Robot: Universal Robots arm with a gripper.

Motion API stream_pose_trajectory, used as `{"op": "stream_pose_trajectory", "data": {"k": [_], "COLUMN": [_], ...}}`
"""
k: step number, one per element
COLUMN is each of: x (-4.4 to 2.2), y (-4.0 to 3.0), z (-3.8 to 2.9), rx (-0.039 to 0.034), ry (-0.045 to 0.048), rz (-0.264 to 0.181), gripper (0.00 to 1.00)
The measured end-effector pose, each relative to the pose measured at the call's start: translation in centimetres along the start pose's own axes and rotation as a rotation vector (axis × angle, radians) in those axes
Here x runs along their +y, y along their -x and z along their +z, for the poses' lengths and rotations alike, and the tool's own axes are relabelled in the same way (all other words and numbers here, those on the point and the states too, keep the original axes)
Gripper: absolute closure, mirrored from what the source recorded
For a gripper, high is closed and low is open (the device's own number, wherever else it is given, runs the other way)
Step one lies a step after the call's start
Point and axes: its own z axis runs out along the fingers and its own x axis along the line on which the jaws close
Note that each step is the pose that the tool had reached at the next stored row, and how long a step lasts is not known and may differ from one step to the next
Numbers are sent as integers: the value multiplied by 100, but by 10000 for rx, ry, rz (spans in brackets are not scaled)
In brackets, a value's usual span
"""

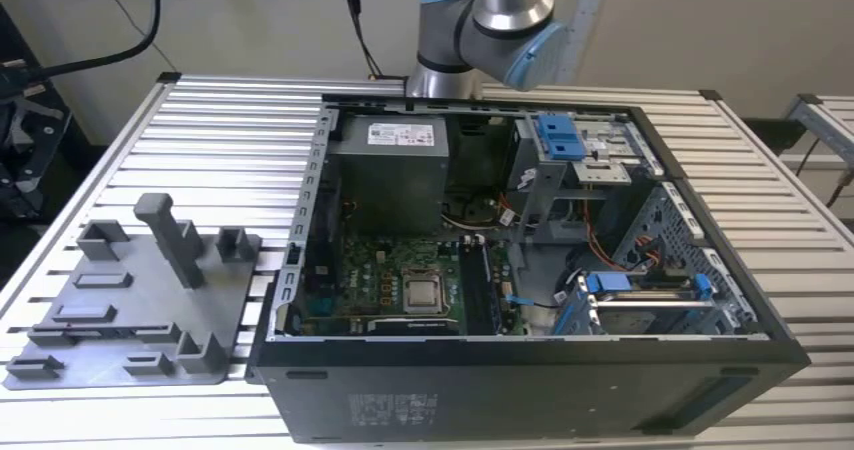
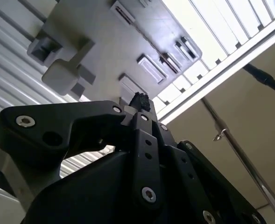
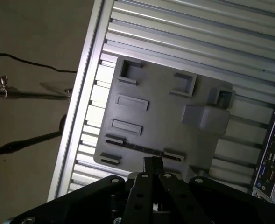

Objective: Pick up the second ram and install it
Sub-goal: 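Pick up the second ram and move it above second insertion slot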

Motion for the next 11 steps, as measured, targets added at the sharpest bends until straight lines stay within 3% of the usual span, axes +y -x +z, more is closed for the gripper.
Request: {"op": "stream_pose_trajectory", "data": {"k": [11], "x": [0], "y": [0], "z": [0], "rx": [37], "ry": [-22], "rz": [-925], "gripper": [89]}}
